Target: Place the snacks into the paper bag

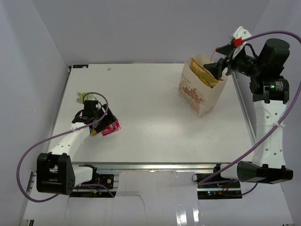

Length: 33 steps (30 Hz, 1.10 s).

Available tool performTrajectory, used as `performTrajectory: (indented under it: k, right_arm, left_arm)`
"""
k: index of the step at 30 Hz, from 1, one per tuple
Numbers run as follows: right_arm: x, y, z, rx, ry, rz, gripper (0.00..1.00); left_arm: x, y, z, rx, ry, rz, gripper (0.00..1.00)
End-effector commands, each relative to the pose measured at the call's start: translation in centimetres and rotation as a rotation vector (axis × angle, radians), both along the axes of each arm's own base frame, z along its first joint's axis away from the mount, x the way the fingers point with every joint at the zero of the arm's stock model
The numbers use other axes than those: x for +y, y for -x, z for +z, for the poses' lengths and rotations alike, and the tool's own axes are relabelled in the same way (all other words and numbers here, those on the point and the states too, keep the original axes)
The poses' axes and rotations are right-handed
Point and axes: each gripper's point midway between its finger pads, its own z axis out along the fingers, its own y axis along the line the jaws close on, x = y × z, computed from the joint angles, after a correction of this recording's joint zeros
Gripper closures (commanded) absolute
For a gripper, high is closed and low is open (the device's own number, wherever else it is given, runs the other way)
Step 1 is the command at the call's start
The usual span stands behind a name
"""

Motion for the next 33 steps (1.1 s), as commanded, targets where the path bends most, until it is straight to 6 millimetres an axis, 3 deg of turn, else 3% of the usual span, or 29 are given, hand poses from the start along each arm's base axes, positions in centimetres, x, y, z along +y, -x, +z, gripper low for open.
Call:
performTrajectory:
  k: [1, 5, 7, 8, 11, 12, 18, 23, 28, 33]
  right_arm:
    - [4.4, 2.0, -3.4, 0.09, 0.004, 0.187, 0.17]
    - [6.2, 2.6, -7.5, 0.183, 0.03, 0.228, 0.17]
    - [6.6, 2.7, -8.4, 0.202, 0.032, 0.234, 0.17]
    - [6.9, 2.8, -8.9, 0.212, 0.031, 0.24, 0.17]
    - [7.2, 3.1, -10.2, 0.245, 0.021, 0.248, 0.17]
    - [7.3, 3.2, -10.7, 0.256, 0.02, 0.247, 0.17]
    - [7.4, 3.3, -11.4, 0.271, 0.012, 0.249, 0.17]
    - [7.6, 3.6, -12.1, 0.286, 0.002, 0.259, 0.18]
    - [7.7, 3.8, -12.2, 0.291, -0.005, 0.267, 0.18]
    - [7.9, 4.2, -11.9, 0.287, -0.012, 0.279, 0.18]
  left_arm:
    - [1.4, -0.6, -1.2, 0.089, -0.066, 0.076, 0.15]
    - [2.2, -3.1, -0.5, 0.082, -0.137, 0.099, 0.15]
    - [2.3, -3.6, -1.2, 0.116, -0.158, 0.125, 0.15]
    - [2.2, -4.5, -0.6, 0.109, -0.16, 0.138, 0.15]
    - [2.0, -4.6, -2.0, 0.193, -0.218, 0.173, 0.13]
    - [1.5, -4.7, -1.7, 0.218, -0.231, 0.184, 0.13]
    - [1.4, -4.1, -4.2, 0.395, -0.368, 0.217, 0.11]
    - [1.4, -3.7, -4.8, 0.448, -0.426, 0.247, 0.12]
    - [1.8, -3.4, -6.5, 0.522, -0.484, 0.249, 0.17]
    - [1.8, -2.7, -7.4, 0.548, -0.504, 0.236, 0.33]
